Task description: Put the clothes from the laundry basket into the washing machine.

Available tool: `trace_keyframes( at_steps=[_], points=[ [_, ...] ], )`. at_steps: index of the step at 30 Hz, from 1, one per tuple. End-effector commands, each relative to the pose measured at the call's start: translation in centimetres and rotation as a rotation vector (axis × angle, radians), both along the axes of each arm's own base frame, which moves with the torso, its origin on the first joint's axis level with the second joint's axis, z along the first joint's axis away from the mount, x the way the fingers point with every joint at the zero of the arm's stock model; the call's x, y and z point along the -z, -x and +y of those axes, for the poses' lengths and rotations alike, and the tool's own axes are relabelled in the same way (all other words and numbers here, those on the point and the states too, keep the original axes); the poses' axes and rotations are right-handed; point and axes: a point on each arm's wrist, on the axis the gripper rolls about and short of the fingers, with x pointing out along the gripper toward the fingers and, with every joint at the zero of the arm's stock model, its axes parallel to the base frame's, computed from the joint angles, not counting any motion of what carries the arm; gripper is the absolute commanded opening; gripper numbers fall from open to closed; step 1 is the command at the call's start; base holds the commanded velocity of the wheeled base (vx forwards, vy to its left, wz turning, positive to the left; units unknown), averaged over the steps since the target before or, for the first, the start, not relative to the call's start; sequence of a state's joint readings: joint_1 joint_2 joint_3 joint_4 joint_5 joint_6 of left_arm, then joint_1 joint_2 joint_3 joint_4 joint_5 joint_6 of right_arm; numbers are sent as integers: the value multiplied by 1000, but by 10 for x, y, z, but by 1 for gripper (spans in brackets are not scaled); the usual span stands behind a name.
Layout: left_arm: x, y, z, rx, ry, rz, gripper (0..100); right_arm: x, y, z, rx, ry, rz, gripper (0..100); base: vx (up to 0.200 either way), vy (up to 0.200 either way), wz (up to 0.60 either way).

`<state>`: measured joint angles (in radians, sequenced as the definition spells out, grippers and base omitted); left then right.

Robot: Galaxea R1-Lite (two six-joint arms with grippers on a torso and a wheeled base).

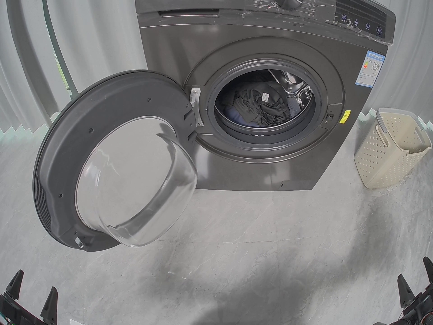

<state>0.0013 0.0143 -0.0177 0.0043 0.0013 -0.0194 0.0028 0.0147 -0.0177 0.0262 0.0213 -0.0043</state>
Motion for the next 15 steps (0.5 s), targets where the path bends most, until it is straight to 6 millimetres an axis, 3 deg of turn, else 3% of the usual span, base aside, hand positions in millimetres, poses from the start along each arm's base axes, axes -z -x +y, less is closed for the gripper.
trace_keyframes(
  at_steps=[1,4,15],
  points=[
    [5,0,0,-1,1,1,100,2,0,0,-1,0,6,100,0,200,0],
    [5,0,0,-2,-1,2,100,2,0,0,-1,0,6,100,0,200,0],
    [5,0,0,-11,-27,1,100,2,0,0,-1,0,6,100,0,0,0]
  ],
)
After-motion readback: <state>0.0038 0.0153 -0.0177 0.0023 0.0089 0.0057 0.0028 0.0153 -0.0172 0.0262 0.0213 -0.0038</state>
